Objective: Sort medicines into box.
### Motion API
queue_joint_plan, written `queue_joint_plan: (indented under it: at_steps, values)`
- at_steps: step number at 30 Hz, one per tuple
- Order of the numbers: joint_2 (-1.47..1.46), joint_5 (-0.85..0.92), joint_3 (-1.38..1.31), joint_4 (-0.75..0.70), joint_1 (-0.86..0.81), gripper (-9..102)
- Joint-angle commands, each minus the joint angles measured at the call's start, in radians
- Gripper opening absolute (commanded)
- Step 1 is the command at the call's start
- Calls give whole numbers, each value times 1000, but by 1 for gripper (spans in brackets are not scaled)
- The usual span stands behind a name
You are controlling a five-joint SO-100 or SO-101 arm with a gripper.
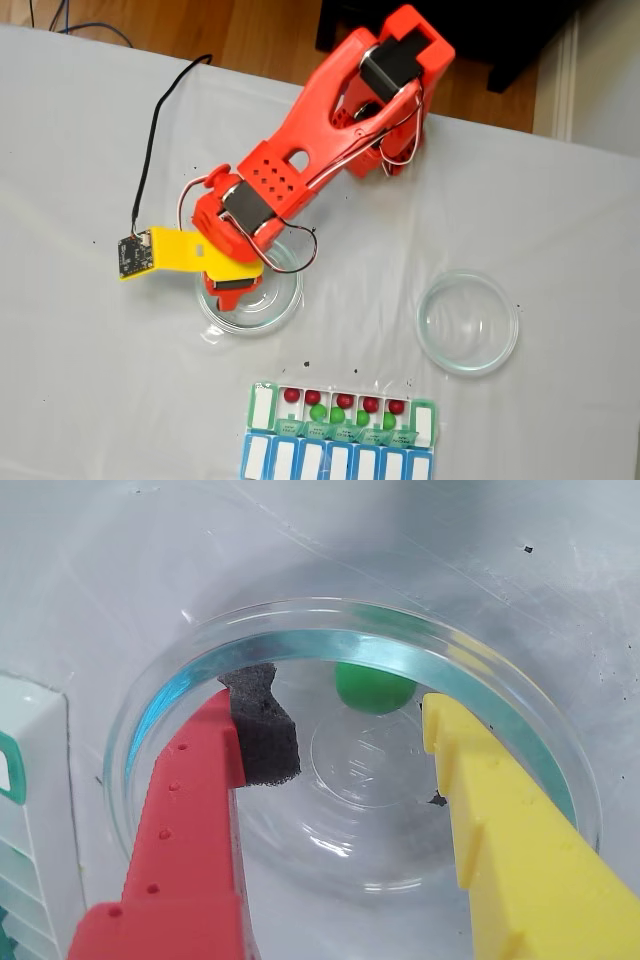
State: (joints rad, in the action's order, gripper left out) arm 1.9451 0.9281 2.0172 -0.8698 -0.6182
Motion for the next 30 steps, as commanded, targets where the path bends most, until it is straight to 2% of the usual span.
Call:
queue_joint_plan:
  at_steps: [1,8,30]
  values:
    - [18,3,-12,20,0,24]
    - [-28,11,14,83,-6,23]
    - [-80,5,-2,100,-8,23]
